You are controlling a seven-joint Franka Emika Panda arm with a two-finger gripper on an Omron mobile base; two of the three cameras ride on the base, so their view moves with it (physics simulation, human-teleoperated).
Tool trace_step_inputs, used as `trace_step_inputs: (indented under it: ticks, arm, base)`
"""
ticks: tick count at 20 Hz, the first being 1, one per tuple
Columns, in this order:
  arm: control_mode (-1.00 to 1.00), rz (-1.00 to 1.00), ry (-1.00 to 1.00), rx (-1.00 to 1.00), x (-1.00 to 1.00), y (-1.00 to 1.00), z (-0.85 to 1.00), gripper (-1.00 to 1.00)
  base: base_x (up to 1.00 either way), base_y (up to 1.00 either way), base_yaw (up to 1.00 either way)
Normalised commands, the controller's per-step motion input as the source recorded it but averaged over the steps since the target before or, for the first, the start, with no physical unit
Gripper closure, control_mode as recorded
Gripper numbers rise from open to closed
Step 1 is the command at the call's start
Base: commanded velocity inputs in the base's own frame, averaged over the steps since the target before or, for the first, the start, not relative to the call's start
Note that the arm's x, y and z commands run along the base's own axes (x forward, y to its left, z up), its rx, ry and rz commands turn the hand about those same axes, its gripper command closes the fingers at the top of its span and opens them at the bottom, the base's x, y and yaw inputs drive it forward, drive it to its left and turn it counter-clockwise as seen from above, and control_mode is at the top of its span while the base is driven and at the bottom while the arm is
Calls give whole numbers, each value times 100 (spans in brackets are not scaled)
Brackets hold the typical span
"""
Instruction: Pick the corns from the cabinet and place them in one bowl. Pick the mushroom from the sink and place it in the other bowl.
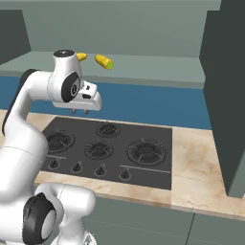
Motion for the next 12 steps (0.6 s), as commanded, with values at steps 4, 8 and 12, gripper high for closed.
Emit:
trace_step_inputs:
  ticks: [4,8,12]
  arm:
    - [-100,-1,-1,0,-5,0,0,-100]
    - [-100,-1,-17,0,-7,0,2,-100]
    - [-100,0,-23,0,-4,-1,13,-100]
  base:
    - [0,0,0]
    - [0,0,0]
    - [0,0,0]
